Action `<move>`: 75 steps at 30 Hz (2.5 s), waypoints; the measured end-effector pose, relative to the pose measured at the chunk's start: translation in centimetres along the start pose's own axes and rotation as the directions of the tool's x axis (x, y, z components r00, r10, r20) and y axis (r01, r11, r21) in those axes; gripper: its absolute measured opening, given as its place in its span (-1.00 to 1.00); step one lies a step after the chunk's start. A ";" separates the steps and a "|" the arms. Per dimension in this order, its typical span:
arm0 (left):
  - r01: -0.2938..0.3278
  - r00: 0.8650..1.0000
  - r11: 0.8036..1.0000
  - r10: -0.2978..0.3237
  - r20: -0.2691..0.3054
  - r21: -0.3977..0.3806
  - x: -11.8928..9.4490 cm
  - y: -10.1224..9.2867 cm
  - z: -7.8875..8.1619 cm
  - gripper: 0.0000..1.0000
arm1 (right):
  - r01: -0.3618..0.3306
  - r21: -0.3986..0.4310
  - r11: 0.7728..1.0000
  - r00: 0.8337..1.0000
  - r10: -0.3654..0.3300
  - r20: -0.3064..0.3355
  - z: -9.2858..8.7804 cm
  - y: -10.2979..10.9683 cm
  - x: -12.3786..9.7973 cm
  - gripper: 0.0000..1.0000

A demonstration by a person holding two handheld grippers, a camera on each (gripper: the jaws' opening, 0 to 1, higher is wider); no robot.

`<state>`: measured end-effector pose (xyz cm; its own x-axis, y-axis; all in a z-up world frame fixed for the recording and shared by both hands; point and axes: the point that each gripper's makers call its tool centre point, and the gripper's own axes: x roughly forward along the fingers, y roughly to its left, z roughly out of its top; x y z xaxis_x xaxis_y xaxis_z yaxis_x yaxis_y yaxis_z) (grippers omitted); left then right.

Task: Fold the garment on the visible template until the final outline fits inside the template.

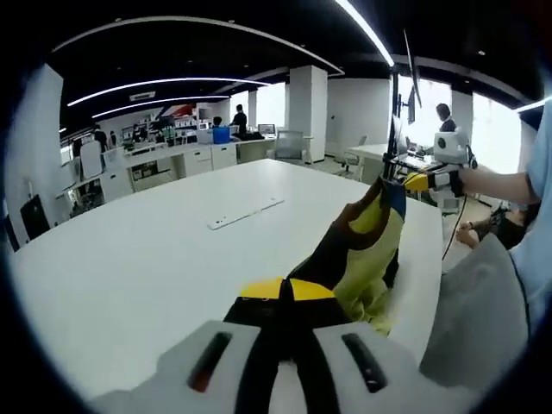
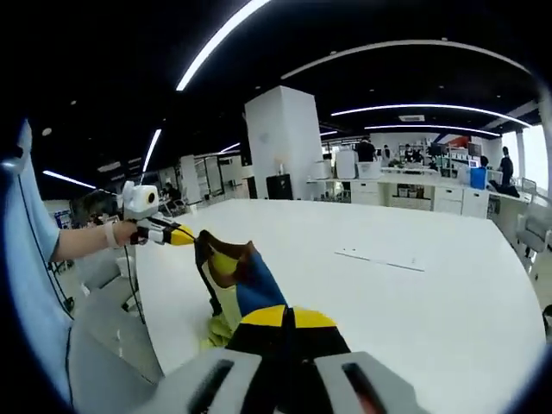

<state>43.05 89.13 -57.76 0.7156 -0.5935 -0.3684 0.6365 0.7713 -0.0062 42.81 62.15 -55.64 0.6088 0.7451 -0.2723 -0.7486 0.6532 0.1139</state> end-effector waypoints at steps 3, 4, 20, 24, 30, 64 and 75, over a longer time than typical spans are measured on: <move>-0.010 0.999 1.000 0.010 0.036 -0.001 -0.6 0.2 1.7 -1.00 | -0.002 -0.006 1.000 0.999 0.003 0.054 2.5 0.1 -0.3 -1.00; -0.014 0.999 1.000 0.014 0.050 0.004 -0.8 0.4 2.4 -1.00 | -0.001 -0.010 1.000 0.998 0.002 0.061 2.9 0.1 -0.3 -1.00; -0.028 0.986 1.000 0.027 0.165 0.007 0.0 3.8 10.5 -1.00 | 0.025 -0.119 0.993 0.980 -0.001 0.199 11.6 -3.1 1.2 -1.00; -0.027 0.991 0.999 0.029 0.134 -0.018 2.4 6.0 10.0 -1.00 | 0.039 -0.103 0.994 0.986 -0.021 0.165 10.5 -5.9 3.2 -1.00; -0.021 0.997 0.997 0.027 0.079 -0.078 7.0 9.5 8.2 -1.00 | 0.050 -0.071 0.996 0.995 -0.044 0.094 8.3 -9.2 6.4 -1.00; -0.142 0.967 0.963 0.086 -0.239 -0.228 25.3 17.5 -8.5 -1.00 | 0.151 0.017 0.988 0.946 -0.139 -0.294 -9.9 -22.4 23.6 -1.00; -0.133 0.968 0.976 0.090 -0.232 -0.173 25.0 17.1 -8.9 -0.93 | 0.147 0.009 0.989 0.947 -0.138 -0.291 -9.9 -22.2 23.2 -1.00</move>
<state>69.22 89.55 -75.33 0.6836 -0.4516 -0.5733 0.4767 0.8711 -0.1179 70.96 63.61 -73.89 0.6033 0.5758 -0.5518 -0.6484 0.7570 0.0810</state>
